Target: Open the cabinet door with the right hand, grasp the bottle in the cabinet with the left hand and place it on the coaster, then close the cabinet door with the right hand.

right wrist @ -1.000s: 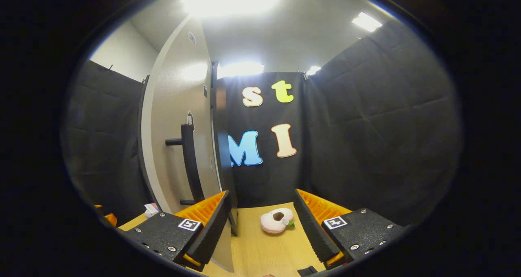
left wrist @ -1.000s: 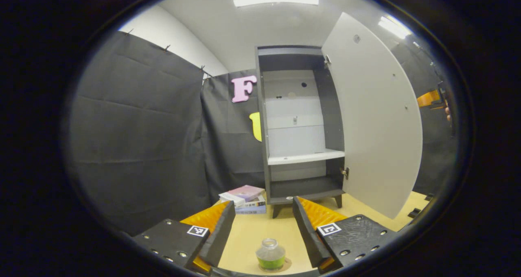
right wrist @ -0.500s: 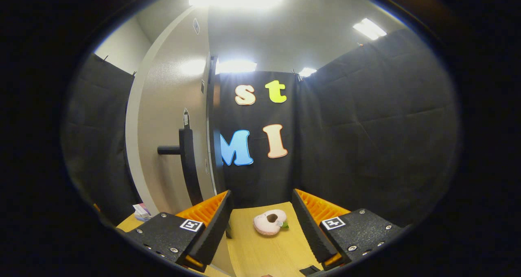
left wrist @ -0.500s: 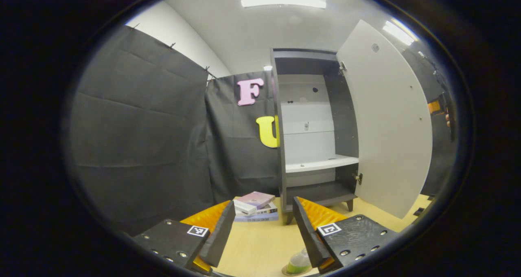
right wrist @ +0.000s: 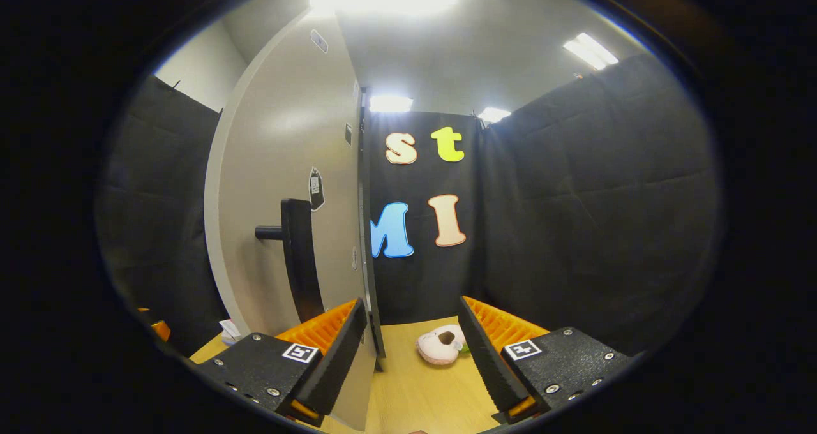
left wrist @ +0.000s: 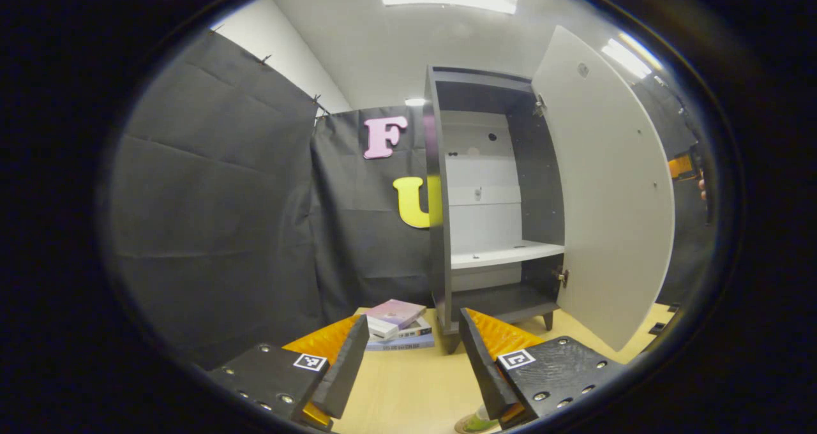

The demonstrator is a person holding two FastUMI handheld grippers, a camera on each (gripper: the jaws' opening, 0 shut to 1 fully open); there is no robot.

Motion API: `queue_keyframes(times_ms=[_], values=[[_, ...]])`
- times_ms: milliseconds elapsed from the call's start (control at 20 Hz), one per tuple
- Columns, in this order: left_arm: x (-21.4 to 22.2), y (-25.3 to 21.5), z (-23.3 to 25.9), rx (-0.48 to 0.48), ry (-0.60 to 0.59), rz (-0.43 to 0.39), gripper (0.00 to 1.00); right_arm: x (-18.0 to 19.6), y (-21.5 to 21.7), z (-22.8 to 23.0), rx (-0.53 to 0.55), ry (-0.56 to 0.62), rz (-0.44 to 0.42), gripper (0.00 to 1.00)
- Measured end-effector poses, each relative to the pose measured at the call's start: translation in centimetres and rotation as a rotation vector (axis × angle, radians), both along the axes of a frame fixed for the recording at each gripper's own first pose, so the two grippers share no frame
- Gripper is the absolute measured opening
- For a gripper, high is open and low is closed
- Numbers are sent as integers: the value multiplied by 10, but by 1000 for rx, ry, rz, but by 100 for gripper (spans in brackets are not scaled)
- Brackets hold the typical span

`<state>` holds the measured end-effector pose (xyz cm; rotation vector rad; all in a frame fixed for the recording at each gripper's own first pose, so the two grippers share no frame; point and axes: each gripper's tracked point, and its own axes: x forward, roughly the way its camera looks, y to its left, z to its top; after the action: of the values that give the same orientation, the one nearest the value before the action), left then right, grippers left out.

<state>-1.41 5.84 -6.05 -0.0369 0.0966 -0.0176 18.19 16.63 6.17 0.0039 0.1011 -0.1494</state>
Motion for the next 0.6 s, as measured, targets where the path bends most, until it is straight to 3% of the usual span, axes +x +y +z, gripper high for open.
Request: queue_keyframes(times_ms=[50,400,450,500,600], values=[[1,5,-1,1,0,-2,81,-1,6,-1,8,2,8,90],[7,41,-6,11,-3,4,81,13,71,-4,28,6,94,90],[5,47,-6,16,-3,6,86,14,80,-4,28,5,102,90],[4,54,-7,23,-3,10,81,17,88,-5,31,5,109,90],[3,67,-8,29,-3,21,81,21,106,-4,38,4,125,90]])
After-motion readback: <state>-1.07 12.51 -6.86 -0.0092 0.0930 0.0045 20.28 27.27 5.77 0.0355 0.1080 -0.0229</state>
